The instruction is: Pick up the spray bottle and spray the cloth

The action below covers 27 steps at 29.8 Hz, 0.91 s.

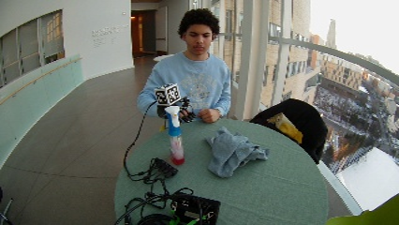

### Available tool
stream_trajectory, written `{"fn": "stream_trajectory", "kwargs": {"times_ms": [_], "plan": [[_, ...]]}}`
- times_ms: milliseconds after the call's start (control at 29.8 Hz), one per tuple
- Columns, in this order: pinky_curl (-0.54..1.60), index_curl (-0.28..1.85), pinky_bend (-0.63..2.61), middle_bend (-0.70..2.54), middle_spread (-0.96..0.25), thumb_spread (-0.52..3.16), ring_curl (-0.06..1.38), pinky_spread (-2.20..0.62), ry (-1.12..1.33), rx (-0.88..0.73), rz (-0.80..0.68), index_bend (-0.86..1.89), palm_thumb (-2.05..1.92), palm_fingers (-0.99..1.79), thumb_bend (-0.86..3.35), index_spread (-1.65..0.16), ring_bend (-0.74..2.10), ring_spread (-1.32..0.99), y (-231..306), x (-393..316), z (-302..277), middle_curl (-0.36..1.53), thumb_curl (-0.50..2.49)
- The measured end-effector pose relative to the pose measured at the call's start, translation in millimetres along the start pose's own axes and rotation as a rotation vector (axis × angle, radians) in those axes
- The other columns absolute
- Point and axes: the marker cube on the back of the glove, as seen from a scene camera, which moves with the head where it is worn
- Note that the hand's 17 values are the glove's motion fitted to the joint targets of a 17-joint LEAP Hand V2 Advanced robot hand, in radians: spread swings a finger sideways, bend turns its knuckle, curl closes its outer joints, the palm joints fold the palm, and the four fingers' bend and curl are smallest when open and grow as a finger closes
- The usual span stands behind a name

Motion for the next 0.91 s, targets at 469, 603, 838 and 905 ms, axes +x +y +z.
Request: {"fn": "stream_trajectory", "kwargs": {"times_ms": [469, 603, 838, 905], "plan": [[0.30, 0.34, 0.22, 0.20, -0.08, 1.12, 0.23, 0.19, -0.444, 0.262, 0.344, 0.11, 0.50, 0.57, -0.04, -0.38, 0.21, -0.02, 11, 65, -1, 0.36, 0.23], [0.32, 0.31, 0.26, 0.19, -0.07, 1.09, 0.25, 0.19, -0.594, 0.291, 0.363, 0.07, 0.47, 0.54, -0.04, -0.39, 0.25, -0.02, 1, 86, 1, 0.36, 0.23], [0.34, 0.27, 0.31, 0.21, -0.06, 1.06, 0.27, 0.20, -0.858, 0.403, 0.480, 0.08, 0.46, 0.53, -0.02, -0.39, 0.28, -0.02, -41, 113, 13, 0.37, 0.24], [0.34, 0.26, 0.32, 0.22, -0.06, 1.06, 0.27, 0.21, -0.896, 0.416, 0.483, 0.09, 0.47, 0.53, -0.02, -0.39, 0.29, -0.01, -52, 117, 17, 0.38, 0.24]]}}
